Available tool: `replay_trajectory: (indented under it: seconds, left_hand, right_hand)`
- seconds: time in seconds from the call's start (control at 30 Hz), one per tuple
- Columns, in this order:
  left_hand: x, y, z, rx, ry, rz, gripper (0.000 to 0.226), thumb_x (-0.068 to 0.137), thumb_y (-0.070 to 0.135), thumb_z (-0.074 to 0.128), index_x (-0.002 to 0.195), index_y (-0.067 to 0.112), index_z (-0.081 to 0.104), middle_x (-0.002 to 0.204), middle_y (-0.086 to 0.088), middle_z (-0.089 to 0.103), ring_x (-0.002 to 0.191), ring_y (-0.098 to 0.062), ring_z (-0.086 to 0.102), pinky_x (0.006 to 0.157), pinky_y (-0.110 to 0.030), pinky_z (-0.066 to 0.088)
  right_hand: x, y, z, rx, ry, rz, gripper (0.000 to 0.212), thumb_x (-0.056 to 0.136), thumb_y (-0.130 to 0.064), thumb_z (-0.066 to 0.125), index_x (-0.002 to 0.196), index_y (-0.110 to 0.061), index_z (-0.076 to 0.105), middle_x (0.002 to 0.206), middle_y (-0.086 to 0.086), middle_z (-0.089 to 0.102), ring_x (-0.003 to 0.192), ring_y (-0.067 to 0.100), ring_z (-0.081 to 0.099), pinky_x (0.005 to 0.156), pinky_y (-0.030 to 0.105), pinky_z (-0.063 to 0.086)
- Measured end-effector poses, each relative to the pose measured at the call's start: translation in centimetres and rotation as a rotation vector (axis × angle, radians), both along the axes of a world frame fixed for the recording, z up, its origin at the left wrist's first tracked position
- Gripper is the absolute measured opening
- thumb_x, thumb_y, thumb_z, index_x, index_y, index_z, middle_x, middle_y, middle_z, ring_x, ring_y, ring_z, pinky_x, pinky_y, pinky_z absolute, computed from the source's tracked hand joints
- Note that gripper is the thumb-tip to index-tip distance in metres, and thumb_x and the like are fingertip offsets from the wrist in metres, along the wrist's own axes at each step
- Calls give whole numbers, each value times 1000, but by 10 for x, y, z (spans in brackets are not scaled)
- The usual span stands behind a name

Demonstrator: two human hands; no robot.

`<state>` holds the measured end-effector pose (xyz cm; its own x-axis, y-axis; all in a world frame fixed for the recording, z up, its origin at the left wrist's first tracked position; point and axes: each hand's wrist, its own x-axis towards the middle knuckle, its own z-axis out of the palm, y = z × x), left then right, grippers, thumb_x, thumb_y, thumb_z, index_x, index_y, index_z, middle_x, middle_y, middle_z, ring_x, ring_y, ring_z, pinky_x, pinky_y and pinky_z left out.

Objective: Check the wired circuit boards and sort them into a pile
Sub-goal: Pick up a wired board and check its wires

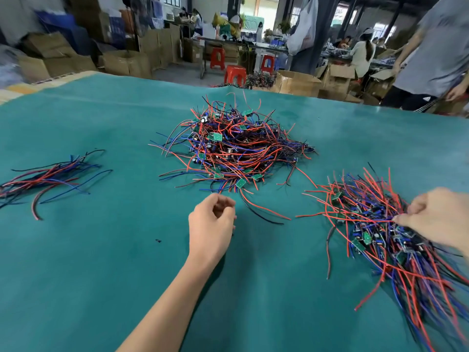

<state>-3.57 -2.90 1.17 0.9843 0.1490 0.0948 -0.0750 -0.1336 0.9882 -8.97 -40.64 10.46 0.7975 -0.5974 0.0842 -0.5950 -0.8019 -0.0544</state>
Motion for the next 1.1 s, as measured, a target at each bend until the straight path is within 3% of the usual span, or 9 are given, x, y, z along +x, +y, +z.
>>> replay_trajectory:
  seconds: [0.07, 0.17, 0.3, 0.4, 0.53, 0.7, 0.83, 0.97, 1.1]
  left_hand:
    - [0, -1, 0, 35, -2, 0, 17, 75, 18, 51, 77, 24, 67, 68, 5, 69, 67, -20, 68, 65, -35, 58]
    - [-1, -4, 0, 64, -11, -18, 15, 74, 18, 53, 78, 23, 67, 69, 6, 69, 70, -20, 68, 72, -43, 59]
    - [-2, -2, 2, 86, -14, -9, 16, 73, 19, 52, 78, 23, 67, 70, 5, 69, 71, -19, 68, 74, -45, 58]
    - [-2, -1, 2, 72, -6, -15, 17, 72, 19, 51, 78, 23, 67, 70, 5, 69, 70, -20, 68, 75, -44, 58]
    - [1, -1, -2, 91, -15, -31, 16, 75, 16, 54, 78, 24, 66, 67, 7, 68, 67, -16, 67, 73, -42, 58]
    - [3, -2, -4, 87, -15, -57, 15, 77, 16, 55, 79, 21, 68, 66, 4, 70, 66, -19, 68, 70, -41, 59]
    - [-2, -4, 4, -172, 47, -223, 16, 94, 6, 55, 91, 10, 69, 81, -10, 74, 71, -23, 71, 60, -34, 58]
    - [-10, -5, 13, -492, 205, -660, 28, 100, 28, 53, 112, 6, 66, 106, -19, 73, 91, -28, 72, 77, -35, 58]
    - [-16, 0, 16, -443, 265, -995, 36, 96, 39, 58, 119, 12, 63, 93, -15, 74, 62, -19, 69, 42, -18, 41]
  right_hand:
    - [6, 22, 6, -10, -162, -21, 31, 64, -43, 87, 54, -23, 66, 59, 11, 66, 71, 37, 67, 73, 50, 60]
    - [33, 109, 10, 33, -394, 270, 16, 65, -53, 64, 81, -54, 65, 61, -15, 66, 69, 21, 66, 69, 32, 57]
    - [93, 223, -23, 262, -228, 637, 21, 79, -46, 73, 89, -28, 69, 92, -9, 73, 97, 24, 67, 86, 38, 55]
    - [125, 253, -52, 275, -197, 548, 44, 83, -55, 73, 106, -20, 59, 110, 5, 65, 106, 33, 60, 85, 41, 52]
    - [139, 252, -59, 426, -266, 455, 18, 78, -35, 76, 89, -20, 73, 96, 8, 73, 99, 31, 65, 82, 35, 53]
    - [107, 228, -31, 1353, -425, 243, 9, 72, -9, 76, 64, -9, 73, 66, 11, 68, 48, 16, 62, 49, 25, 53]
    - [58, 216, -28, 2072, -386, 128, 15, 70, -1, 67, 81, -1, 78, 70, 9, 62, 49, 10, 57, 43, 17, 47]
    - [34, 211, -32, 2572, -330, 336, 46, 60, 4, 77, 105, 7, 73, 80, 8, 58, 61, 8, 51, 49, 14, 47]
    - [30, 199, -27, 2774, -283, 628, 37, 74, 3, 72, 110, 7, 67, 87, 13, 60, 67, 17, 57, 56, 21, 50]
